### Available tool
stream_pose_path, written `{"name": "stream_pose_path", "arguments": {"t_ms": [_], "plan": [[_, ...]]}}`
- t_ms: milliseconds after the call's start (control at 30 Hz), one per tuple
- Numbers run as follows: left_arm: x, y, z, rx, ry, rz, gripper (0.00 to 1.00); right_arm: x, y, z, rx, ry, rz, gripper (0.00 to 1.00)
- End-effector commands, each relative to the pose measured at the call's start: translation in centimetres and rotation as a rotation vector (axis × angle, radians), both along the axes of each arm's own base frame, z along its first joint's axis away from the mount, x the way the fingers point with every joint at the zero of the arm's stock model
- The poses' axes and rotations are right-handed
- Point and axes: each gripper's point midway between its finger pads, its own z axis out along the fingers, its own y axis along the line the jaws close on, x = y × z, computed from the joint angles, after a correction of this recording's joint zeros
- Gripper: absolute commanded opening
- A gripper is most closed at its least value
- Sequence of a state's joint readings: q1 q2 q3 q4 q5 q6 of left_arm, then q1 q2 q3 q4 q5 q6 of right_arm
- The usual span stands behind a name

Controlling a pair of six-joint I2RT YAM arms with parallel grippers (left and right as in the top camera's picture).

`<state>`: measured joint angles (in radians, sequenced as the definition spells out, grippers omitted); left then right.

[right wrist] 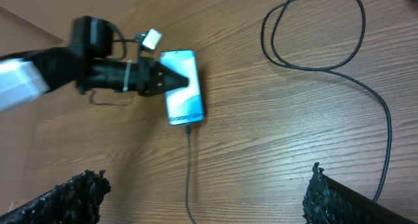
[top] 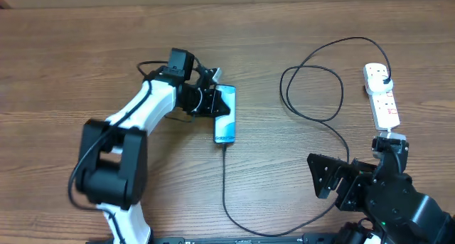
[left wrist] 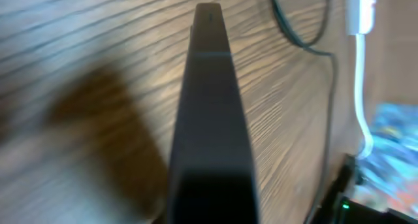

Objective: Plug charger to phone and switch on socket

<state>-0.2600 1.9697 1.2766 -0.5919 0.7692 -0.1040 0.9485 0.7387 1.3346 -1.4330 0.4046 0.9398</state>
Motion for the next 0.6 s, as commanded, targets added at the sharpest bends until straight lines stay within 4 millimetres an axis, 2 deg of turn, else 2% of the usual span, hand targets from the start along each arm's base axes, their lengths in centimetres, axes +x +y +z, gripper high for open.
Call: {"name": "stream_pose_path", "arguments": {"t_ms": [0,167,300,433,567], "plan": [[-0.6,-2.5,0.4,-0.212,0.048,-0.087,0.04,0.1,-0.2,0.0,0.001,-0.003,-0.015,1.0],[-1.1,-2.3,-3.2,-0.19,0.134,-0.077,0.06,-0.1,-0.2,-0.3,-0.006,0.011,-0.007,1.0],[-1.6,-2.1,-5.2,-0.167,0.179,-0.069,0.09,-0.1,-0.2,-0.3,-0.008,0.013,-0.007,1.0],[-1.5,-1.5,-6.4,-0.103,0.184,-0.052,0.24,-0.2,-0.3,-0.3,-0.008,0.013,-0.007,1.0],[-1.4,-1.2,-6.8,-0.079,0.181,-0.046,0.3,-0.2,-0.2,-0.3,-0.007,0.015,-0.005,1.0]]}}
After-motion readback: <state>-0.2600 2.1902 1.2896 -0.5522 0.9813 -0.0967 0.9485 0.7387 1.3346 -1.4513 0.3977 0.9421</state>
